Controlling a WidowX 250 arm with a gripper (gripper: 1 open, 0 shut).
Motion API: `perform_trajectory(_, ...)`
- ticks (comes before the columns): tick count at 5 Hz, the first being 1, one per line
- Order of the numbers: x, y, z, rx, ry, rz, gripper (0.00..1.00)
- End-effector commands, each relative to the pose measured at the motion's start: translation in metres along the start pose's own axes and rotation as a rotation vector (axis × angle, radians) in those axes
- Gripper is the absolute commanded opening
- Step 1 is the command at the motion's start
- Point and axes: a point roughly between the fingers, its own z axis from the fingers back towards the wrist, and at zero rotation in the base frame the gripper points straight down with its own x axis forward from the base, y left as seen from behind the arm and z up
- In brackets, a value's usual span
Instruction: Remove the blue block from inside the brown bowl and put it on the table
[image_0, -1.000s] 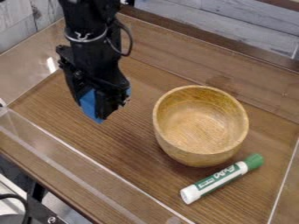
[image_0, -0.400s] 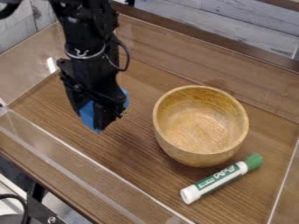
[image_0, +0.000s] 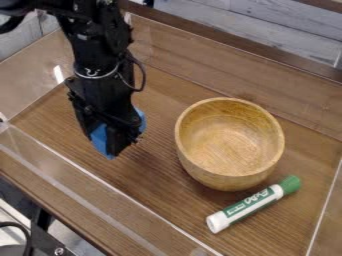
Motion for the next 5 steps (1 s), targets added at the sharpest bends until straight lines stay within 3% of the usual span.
perform_trajectory(1, 0.008, 0.007, 0.007, 0.012, -0.032, 0.016, 1.0)
perform_trajectory(5, 0.021, 0.015, 0.026, 0.007, -0.072, 0.043, 1.0)
